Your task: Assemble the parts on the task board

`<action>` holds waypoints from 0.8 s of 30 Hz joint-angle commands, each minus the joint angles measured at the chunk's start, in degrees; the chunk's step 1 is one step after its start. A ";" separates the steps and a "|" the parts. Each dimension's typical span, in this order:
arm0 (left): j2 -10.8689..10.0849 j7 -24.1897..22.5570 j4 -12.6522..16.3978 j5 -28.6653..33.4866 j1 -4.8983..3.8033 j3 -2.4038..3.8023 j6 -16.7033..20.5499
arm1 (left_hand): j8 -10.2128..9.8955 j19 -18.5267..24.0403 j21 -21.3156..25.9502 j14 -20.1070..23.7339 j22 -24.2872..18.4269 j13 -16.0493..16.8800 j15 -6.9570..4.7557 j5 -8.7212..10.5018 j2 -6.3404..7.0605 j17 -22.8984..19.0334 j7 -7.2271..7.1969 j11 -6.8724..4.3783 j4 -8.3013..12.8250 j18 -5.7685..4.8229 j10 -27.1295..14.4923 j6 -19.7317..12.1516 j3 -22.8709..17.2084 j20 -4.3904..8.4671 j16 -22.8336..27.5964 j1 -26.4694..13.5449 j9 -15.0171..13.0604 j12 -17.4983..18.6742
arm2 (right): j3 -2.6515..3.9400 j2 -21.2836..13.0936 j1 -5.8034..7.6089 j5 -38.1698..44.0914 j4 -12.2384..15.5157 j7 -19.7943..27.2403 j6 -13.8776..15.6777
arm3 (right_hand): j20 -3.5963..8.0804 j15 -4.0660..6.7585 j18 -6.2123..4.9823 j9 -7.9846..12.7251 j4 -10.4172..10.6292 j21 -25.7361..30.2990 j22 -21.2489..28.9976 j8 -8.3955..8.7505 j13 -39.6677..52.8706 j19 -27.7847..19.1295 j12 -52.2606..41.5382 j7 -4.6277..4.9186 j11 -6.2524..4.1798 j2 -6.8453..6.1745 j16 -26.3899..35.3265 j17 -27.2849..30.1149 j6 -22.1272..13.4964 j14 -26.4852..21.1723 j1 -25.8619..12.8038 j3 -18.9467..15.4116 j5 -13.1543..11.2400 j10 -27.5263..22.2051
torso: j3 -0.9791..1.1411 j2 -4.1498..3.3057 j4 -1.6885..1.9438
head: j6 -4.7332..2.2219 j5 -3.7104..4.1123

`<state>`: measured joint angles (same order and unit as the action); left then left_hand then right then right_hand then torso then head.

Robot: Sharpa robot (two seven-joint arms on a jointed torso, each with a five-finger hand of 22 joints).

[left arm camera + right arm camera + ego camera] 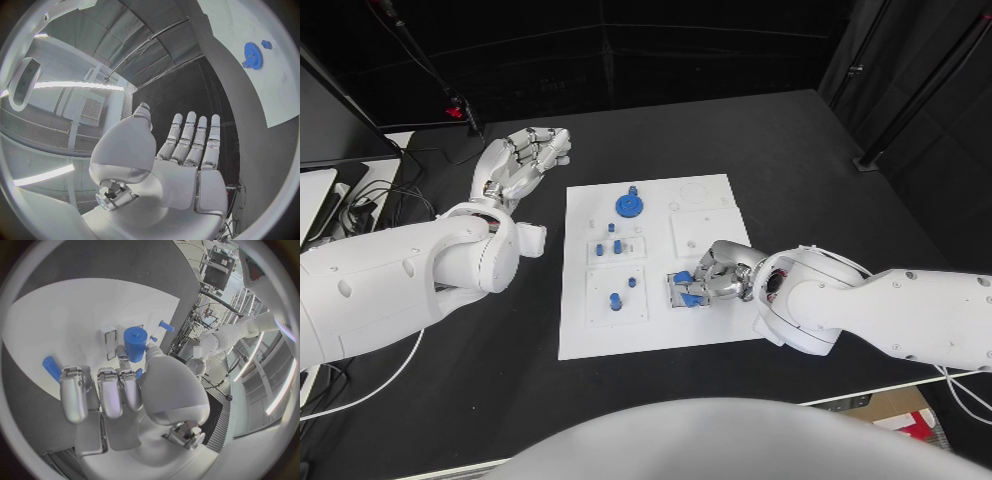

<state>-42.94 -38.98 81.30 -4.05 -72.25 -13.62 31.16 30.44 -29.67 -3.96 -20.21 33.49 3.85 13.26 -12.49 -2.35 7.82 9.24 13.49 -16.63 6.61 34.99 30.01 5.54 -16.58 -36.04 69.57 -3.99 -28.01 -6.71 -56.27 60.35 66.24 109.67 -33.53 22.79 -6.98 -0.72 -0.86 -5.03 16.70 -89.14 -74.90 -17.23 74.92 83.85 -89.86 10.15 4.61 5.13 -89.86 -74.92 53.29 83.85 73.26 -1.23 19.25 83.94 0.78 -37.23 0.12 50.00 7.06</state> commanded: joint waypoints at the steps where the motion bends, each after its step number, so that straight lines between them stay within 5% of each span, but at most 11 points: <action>1: 0.03 -6.49 0.08 0.02 -0.08 0.06 -0.51 | 0.19 -0.29 -0.24 0.45 -0.08 -0.07 0.00 -0.35 -0.56 -0.08 6.22 -0.28 -0.07 0.08 -0.15 -0.21 0.39 -0.04 -0.17 -0.14 0.05 -0.21 | -0.04 0.25 0.00 0.88 0.03 0.11 -1.13 | 0.01 0.08 0.46 0.03 -0.01 0.33 -14.56 0.48 15.08 5.15 -0.14 -1.94 -0.14 -0.16 -0.14 -15.08 2.35 6.15 -0.75 -0.69 -0.67 6.06 | -0.03 0.01 0.01 | 0.00 -0.05; 24: 0.14 -6.34 -0.04 0.02 -0.08 0.06 -0.68 | 0.21 -0.27 -0.24 0.47 -0.11 -0.07 0.00 -0.36 -0.63 -0.13 6.22 -0.28 -0.07 0.07 -0.14 -0.22 0.45 -0.04 -0.24 -0.12 0.06 -0.26 | -0.04 0.77 0.01 2.93 -0.62 -0.41 -2.82 | -0.03 -0.01 0.33 0.15 -0.02 0.73 -14.39 2.98 15.08 4.82 -0.14 -1.51 0.22 -1.79 -0.14 -15.08 2.66 6.15 -4.65 -6.78 -8.02 6.06 | -0.01 0.00 -0.01 | 0.00 -0.18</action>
<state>-42.87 -38.98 81.23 -4.05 -72.25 -13.62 31.04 30.44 -29.67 -3.96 -20.21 33.43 3.86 13.26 -12.49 -2.35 7.75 9.24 13.49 -16.78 6.61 35.00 30.01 5.69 -16.58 -36.04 69.57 -3.99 -28.01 -6.69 -55.60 60.37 68.51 108.97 -33.94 21.08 -6.98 -0.71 -0.85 -4.95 16.75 -88.69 -74.90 -14.62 74.92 83.85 -89.85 8.24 4.60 3.33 -89.86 -74.91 55.98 83.84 69.36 -7.69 11.51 83.94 0.75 -37.24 0.11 50.00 6.89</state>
